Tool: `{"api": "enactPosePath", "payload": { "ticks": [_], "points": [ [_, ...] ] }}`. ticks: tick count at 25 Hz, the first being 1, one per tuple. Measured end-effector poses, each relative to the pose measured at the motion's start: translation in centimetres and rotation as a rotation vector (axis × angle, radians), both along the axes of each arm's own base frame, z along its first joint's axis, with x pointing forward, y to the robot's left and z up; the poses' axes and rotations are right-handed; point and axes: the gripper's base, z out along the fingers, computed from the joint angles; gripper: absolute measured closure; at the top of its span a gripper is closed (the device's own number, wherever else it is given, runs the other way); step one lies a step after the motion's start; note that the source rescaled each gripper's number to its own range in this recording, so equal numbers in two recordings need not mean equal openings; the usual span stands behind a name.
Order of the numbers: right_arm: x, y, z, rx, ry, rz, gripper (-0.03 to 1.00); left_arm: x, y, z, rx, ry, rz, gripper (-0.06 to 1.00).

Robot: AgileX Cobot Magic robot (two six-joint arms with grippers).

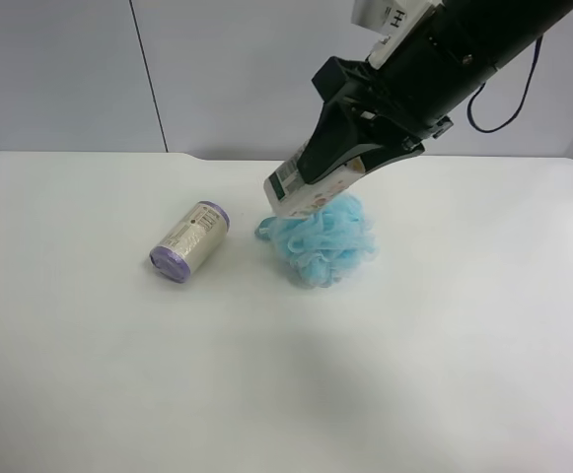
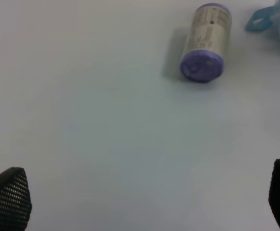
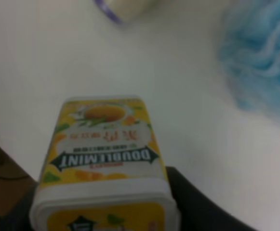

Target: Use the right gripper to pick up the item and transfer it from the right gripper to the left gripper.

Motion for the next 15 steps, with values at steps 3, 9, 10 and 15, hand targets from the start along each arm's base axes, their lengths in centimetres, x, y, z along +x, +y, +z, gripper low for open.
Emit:
{"api": "enactPosePath", "payload": {
  "ticks": [3,9,10,15],
  "points": [
    [-0.7,1.3,-0.1,0.019,-0.010,0.073,0.96,0.7,-0.5,0.1,-0.014,0.042,-0.059,-0.06],
    [-1.7,3.4,-0.2,0.047,-0.029,0.140,0.96,1.9,-1.6,0.2,-0.033,0.129,-0.259,-0.06],
    [-1.9,3.6,-0.2,0.049,-0.034,0.149,0.96,2.0,-1.7,0.2,-0.030,0.145,-0.287,-0.05],
    [-2.7,4.8,-0.2,0.058,-0.052,0.184,0.96,2.6,-2.1,0.1,0.009,0.197,-0.408,-0.05]
  ]
}}
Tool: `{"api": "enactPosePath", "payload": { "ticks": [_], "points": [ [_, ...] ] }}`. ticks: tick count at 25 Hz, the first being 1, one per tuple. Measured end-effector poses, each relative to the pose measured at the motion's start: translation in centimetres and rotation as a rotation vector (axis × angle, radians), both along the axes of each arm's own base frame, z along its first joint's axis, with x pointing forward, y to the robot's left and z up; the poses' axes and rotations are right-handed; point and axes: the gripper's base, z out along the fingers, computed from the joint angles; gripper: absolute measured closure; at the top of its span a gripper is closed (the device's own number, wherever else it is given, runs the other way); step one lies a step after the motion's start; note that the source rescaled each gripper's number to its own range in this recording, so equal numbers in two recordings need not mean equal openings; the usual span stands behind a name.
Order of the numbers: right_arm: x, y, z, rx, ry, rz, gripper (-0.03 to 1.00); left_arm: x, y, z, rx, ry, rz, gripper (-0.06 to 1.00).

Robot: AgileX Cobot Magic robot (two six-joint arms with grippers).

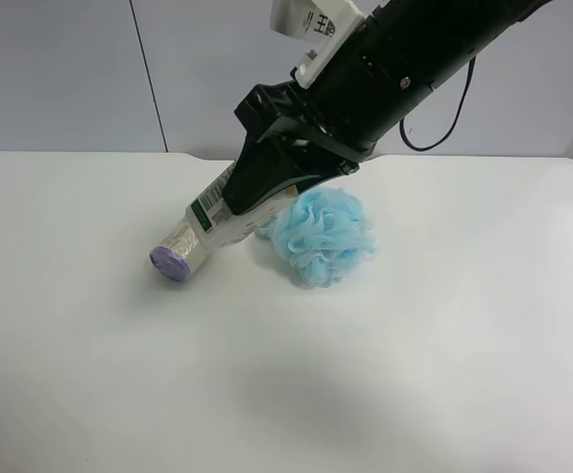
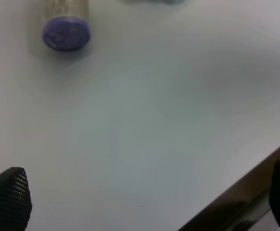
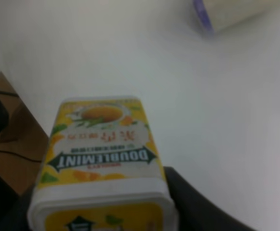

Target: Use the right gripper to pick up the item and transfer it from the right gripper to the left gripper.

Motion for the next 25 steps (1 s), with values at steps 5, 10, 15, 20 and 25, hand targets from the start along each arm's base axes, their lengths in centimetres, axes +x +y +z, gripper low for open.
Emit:
{"api": "enactPosePath", "payload": {
  "ticks": [5,10,15,20,25],
  "points": [
    [-0.5,0.9,0.1,0.023,-0.015,0.009,0.96,1.1,-0.6,1.2,0.037,-0.020,-0.120,-0.05],
    [-0.6,1.7,0.0,0.079,0.046,-0.004,0.96,3.1,-1.4,1.6,0.109,-0.020,-0.207,-0.05],
    [-0.4,2.1,-0.4,0.101,0.084,-0.015,0.96,5.4,-2.8,1.3,0.139,-0.019,-0.246,-0.05],
    [-0.5,2.2,-0.2,0.125,0.103,-0.022,0.96,7.7,-4.3,0.7,0.146,-0.017,-0.249,-0.05],
    [-0.4,2.3,-0.1,0.136,0.123,-0.046,0.96,9.3,-5.5,0.2,0.167,-0.036,-0.272,-0.05]
  ]
}}
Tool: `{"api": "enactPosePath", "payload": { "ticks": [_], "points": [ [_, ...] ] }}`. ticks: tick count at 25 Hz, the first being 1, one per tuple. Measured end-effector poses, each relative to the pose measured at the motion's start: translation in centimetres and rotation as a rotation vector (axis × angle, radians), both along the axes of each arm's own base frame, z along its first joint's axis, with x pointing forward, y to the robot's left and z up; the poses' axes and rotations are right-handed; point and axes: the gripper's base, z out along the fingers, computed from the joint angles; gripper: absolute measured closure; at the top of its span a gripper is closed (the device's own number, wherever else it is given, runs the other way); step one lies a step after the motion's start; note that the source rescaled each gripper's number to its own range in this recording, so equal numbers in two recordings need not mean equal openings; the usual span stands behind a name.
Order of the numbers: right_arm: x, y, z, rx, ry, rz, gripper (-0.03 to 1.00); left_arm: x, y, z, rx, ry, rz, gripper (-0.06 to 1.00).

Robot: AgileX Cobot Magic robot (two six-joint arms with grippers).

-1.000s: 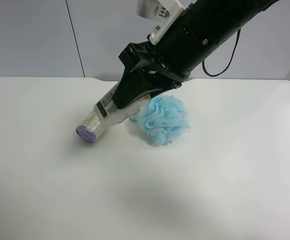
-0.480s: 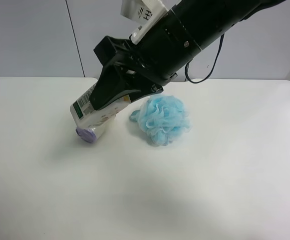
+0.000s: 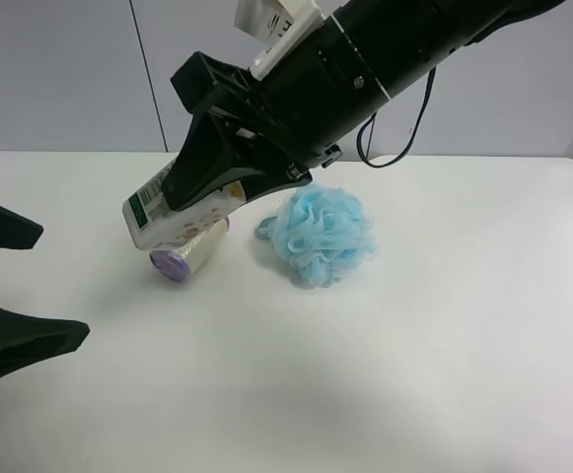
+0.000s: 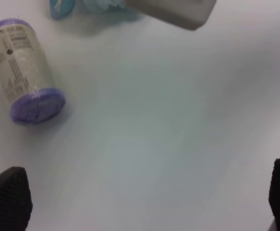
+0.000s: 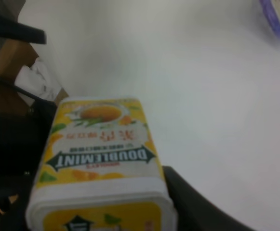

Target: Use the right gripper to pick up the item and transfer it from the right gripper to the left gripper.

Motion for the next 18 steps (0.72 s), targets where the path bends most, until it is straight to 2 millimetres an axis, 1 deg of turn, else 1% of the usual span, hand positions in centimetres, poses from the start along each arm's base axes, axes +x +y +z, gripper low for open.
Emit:
{"api": "enactPosePath", "payload": {
  "ticks": [9,11,15,18],
  "points": [
    [0.4,0.1,0.1,0.012,0.010,-0.070,0.96,1.6,-2.1,-0.5,-0.001,-0.056,-0.052,-0.05],
    [0.4,0.1,0.1,0.012,0.011,-0.071,0.96,2.0,-2.7,0.0,-0.008,-0.072,-0.070,-0.05],
    [0.4,0.1,0.1,0.012,0.019,-0.078,0.96,3.0,-4.1,1.8,-0.029,-0.107,-0.091,-0.05],
    [0.4,0.1,0.1,0.012,0.019,-0.078,0.96,4.0,-4.8,2.3,-0.027,-0.110,-0.094,-0.05]
  ]
}}
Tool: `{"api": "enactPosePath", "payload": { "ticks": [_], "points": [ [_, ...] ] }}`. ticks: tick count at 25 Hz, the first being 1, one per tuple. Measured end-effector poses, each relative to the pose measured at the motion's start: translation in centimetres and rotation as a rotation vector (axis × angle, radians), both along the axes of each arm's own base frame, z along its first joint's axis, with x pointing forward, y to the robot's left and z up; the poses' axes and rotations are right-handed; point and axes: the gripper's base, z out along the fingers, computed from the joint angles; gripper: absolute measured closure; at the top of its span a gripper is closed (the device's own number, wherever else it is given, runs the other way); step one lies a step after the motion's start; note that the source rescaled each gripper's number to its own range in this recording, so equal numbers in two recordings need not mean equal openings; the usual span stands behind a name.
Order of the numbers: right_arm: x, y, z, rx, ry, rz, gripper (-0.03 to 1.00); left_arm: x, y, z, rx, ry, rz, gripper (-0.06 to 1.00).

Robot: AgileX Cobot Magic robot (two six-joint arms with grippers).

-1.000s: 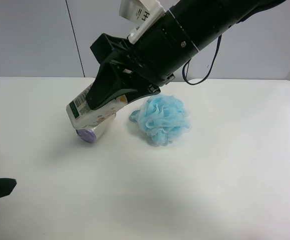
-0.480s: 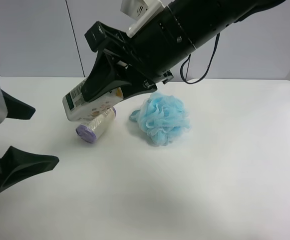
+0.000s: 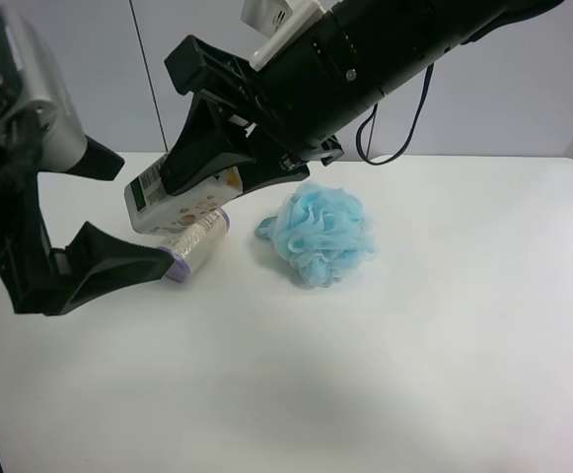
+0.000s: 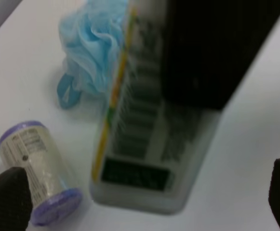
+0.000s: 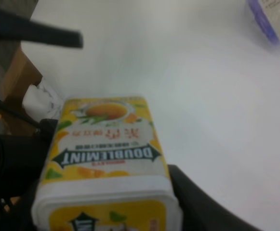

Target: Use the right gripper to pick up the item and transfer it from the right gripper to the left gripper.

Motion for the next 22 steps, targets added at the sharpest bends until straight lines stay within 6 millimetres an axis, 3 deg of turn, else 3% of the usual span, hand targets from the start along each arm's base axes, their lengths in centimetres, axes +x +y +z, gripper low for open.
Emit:
{"api": "enactPosePath", "payload": {
  "ticks": [12,22],
  "points": [
    [0.1,0.0,0.0,0.005,0.014,-0.022,0.96,1.5,-1.1,-0.7,0.057,-0.032,-0.037,-0.04],
    [0.0,0.4,0.5,0.074,0.059,-0.053,0.96,1.7,-1.2,-0.4,0.038,-0.074,-0.029,0.20]
  ]
}}
